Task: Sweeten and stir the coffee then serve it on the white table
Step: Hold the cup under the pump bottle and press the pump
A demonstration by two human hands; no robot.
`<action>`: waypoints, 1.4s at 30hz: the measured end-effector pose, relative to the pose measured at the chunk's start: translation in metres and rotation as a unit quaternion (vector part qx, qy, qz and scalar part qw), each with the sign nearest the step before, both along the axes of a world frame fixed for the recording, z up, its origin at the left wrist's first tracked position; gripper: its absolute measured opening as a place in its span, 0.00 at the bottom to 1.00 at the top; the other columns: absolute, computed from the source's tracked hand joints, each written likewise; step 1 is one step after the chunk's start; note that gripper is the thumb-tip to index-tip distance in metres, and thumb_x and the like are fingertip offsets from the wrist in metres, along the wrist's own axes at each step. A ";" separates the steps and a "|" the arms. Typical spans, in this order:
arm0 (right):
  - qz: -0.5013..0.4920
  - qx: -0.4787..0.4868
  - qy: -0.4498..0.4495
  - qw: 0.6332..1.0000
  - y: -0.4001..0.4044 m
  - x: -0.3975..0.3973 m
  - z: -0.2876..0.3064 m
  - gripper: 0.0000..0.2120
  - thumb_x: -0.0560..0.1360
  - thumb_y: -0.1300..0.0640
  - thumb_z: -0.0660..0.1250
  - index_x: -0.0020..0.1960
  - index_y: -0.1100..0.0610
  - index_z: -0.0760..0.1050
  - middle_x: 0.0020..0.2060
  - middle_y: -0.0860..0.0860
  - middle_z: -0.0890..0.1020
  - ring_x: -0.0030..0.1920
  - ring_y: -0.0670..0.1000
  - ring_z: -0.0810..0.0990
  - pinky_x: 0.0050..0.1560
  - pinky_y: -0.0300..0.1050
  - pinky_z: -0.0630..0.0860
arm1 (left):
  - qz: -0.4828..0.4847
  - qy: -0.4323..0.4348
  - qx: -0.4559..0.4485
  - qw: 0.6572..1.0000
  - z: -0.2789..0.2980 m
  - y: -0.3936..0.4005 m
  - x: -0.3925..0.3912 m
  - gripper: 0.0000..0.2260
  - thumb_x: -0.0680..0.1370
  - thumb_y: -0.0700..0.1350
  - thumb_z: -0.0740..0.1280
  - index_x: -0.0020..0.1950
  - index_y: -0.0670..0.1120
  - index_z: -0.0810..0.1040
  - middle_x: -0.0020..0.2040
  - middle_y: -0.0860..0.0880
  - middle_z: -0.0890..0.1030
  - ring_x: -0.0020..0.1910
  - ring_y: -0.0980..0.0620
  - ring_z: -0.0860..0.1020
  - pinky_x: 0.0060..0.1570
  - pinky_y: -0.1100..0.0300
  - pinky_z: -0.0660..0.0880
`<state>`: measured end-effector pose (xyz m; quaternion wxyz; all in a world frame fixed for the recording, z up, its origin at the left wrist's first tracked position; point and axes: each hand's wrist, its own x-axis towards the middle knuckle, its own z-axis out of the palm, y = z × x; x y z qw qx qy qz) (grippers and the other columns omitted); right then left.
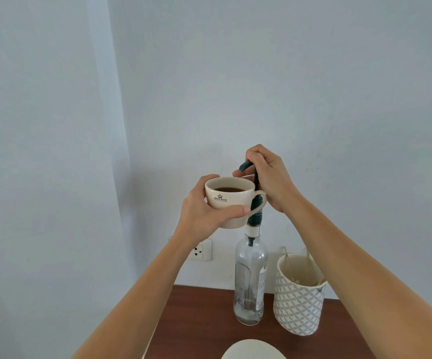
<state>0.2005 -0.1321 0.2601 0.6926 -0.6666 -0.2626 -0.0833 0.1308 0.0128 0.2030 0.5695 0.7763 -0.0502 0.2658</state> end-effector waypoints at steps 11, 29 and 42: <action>0.014 -0.002 -0.018 1.000 0.000 -0.002 0.000 0.10 0.81 0.60 0.54 0.42 0.58 0.68 0.27 0.44 0.81 0.51 0.69 0.82 0.41 0.57 0.74 | 0.003 0.005 -0.006 1.000 -0.002 0.000 0.001 0.30 0.57 0.53 0.82 0.55 0.63 0.74 0.52 0.59 0.82 0.50 0.63 0.80 0.44 0.66 0.77; -0.018 -0.012 -0.022 1.000 0.004 0.007 -0.004 0.11 0.79 0.60 0.54 0.39 0.55 0.69 0.27 0.48 0.80 0.48 0.69 0.82 0.33 0.48 0.73 | 0.007 0.009 0.001 1.000 -0.007 0.003 0.007 0.32 0.62 0.48 0.85 0.62 0.57 0.75 0.53 0.58 0.82 0.52 0.60 0.80 0.47 0.62 0.79; -0.034 -0.028 -0.033 0.998 0.004 0.011 -0.008 0.13 0.78 0.60 0.54 0.37 0.53 0.70 0.26 0.45 0.79 0.45 0.65 0.85 0.36 0.52 0.74 | 0.002 0.010 -0.011 1.000 -0.010 0.003 0.008 0.32 0.62 0.48 0.85 0.61 0.58 0.75 0.53 0.58 0.82 0.51 0.61 0.80 0.45 0.63 0.78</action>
